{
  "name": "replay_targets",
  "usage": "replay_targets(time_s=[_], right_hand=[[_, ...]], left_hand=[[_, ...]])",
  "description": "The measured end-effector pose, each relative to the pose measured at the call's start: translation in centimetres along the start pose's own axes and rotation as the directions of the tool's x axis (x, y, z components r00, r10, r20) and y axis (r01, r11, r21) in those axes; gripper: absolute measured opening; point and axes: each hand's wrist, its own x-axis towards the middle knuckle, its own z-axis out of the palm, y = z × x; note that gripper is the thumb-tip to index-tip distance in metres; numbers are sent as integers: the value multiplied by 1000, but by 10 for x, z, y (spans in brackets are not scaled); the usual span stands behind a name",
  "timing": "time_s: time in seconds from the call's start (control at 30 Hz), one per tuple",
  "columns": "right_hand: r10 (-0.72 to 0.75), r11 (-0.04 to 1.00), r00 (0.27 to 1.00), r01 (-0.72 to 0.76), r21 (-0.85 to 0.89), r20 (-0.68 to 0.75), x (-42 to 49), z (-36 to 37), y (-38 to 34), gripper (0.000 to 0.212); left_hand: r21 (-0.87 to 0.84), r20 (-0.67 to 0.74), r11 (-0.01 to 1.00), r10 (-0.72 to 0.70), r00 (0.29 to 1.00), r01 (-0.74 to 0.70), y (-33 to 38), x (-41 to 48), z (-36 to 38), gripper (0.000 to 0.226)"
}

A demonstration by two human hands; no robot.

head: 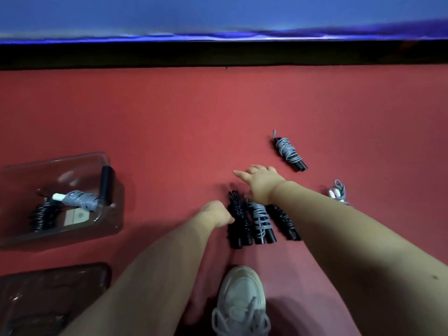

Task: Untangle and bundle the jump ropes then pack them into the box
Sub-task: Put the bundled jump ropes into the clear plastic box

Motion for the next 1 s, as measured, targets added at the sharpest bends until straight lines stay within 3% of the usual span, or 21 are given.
replay_targets(time_s=[0.13,0.27,0.57,0.77,0.87,1.0], right_hand=[[-74,997,994,76,-16,84,20,31,8,67],[-104,994,989,103,21,108,40,48,11,60],[-104,971,993,115,210,-61,58,44,9,45],[-92,953,975,146,266,-203,44,8,9,50],[-194,928,961,245,281,-199,32,-27,4,61],[-283,930,939,319,184,-196,18,-79,-19,65]], left_hand=[[-313,104,947,-45,994,76,7,26,38,34],[-382,54,918,-88,995,102,10,43,53,35],[-531,19,835,-157,987,143,2,52,48,31],[-441,-84,897,-73,994,29,-8,41,-1,41],[-358,-111,933,7,994,-46,-12,25,-36,44],[-42,-231,988,134,964,-148,-21,-13,-91,43]])
